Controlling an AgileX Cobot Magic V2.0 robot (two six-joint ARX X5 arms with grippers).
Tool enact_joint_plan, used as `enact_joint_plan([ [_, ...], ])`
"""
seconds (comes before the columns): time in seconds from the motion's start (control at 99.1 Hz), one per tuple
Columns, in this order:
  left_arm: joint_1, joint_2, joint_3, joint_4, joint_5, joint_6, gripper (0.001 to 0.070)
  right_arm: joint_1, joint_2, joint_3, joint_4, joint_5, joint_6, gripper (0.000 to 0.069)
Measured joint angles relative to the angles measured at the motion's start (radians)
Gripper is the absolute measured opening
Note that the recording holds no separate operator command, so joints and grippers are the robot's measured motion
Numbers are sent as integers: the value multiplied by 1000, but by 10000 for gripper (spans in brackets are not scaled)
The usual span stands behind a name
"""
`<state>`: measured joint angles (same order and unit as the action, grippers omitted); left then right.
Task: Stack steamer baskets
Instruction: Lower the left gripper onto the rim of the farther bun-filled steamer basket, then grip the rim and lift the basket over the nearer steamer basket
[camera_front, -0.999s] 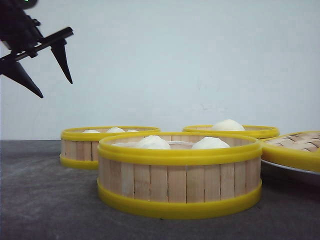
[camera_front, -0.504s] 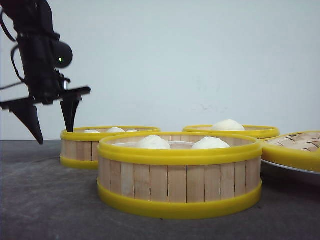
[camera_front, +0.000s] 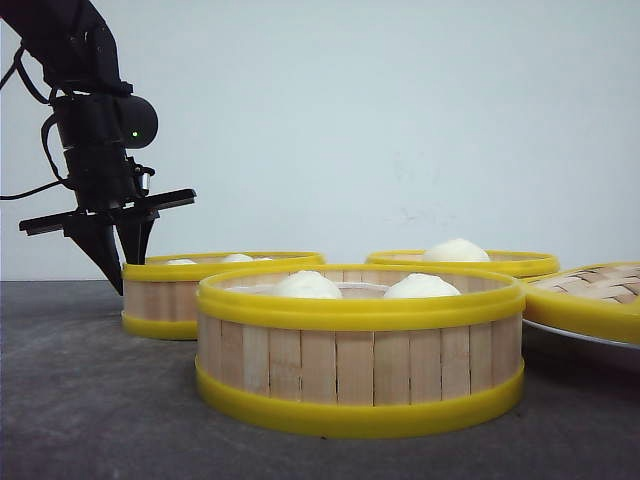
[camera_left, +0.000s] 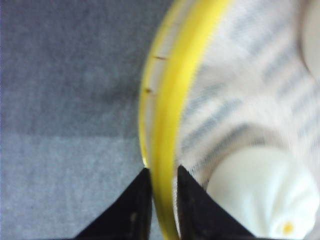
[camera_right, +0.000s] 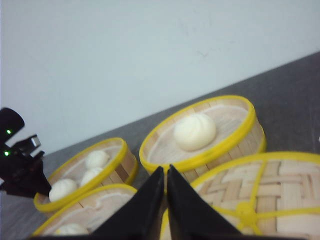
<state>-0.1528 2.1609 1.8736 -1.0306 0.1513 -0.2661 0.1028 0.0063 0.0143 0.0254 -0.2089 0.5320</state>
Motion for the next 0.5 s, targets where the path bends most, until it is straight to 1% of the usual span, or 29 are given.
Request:
enact_joint_plan([
  [0.071, 0, 0, 0, 24, 6, 0, 33, 0, 0, 0, -20, 0, 0, 7],
  [0.182, 3, 2, 4, 29, 41, 2, 32, 0, 0, 0, -37, 0, 0, 7],
  [0.262, 4, 12, 34, 19, 58, 0, 32, 0, 0, 0, -40, 0, 0, 7],
  [0.383, 0, 20, 130, -37, 74, 0, 32, 0, 0, 0, -40, 3, 0, 7],
  [0.504, -2, 20, 287, -107, 91, 0, 32, 0, 0, 0, -40, 3, 0, 7],
])
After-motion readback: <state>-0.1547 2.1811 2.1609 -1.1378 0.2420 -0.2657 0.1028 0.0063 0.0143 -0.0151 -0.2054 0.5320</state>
